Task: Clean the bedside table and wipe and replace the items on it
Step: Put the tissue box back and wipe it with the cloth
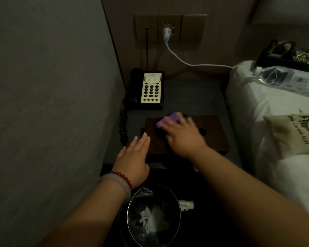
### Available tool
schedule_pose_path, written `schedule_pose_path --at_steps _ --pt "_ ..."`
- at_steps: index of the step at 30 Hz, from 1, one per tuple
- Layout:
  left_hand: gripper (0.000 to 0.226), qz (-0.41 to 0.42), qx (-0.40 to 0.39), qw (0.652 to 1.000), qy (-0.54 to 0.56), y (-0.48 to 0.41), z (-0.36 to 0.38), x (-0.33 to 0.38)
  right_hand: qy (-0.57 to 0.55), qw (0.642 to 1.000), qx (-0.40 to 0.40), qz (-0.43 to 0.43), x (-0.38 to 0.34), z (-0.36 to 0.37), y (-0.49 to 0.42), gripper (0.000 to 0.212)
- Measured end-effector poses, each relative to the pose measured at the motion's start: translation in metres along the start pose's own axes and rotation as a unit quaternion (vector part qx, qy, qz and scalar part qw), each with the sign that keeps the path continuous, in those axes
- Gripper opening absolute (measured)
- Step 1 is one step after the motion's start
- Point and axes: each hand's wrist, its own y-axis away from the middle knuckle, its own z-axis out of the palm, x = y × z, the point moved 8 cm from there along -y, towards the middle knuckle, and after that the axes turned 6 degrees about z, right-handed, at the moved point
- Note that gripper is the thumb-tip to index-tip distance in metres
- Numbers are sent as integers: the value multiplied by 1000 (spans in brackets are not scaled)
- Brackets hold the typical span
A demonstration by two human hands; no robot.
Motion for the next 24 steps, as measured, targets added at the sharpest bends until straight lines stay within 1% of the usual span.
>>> schedule_pose_path --at_steps 1,2,4,6,8,9,10,11,13,15,16,17,19,22,24 --pt "78 -3 0 1000 -5 0 -1 0 -11 999 -5 -33 -16 4 1 51" --pt "78 -5 -1 1000 -9 1 -1 -1 -19 999 -6 -47 -25 5 0 50" --pt "77 -4 -6 1000 -13 2 -3 -2 -20 999 5 -27 -17 3 -6 49" --pt "77 -2 -5 1000 -11 2 -3 -1 -22 998 27 48 16 -1 -6 49" --pt "77 -1 -2 1000 -1 1 -2 0 -34 986 65 148 61 -6 7 48" --pt "78 -1 -1 1000 3 1 -1 0 -37 978 87 186 74 -8 19 47" --pt "78 0 -3 1000 6 0 -1 1 -33 973 109 201 75 -9 30 47" --pt "77 1 -5 1000 7 0 0 1 -28 975 121 187 65 -7 39 48" --pt "76 -2 -10 1000 -1 -2 -2 2 -25 990 108 88 21 5 47 51" --pt "76 -12 -18 1000 -20 -2 -7 1 -33 996 80 -7 -23 18 51 50" --pt "76 -16 -24 999 -27 -2 -9 0 -36 996 75 -31 -32 22 52 50" --pt "76 -17 -31 999 -29 -3 -10 0 -37 996 79 -36 -31 23 54 50" --pt "75 -11 -36 999 -31 -3 -12 1 -32 992 119 -4 -7 19 61 52" --pt "75 -7 -29 999 -23 -3 -13 1 -40 980 170 99 53 12 77 51" --pt "76 -7 -28 999 -16 -2 -12 1 -62 961 216 159 83 3 87 44"
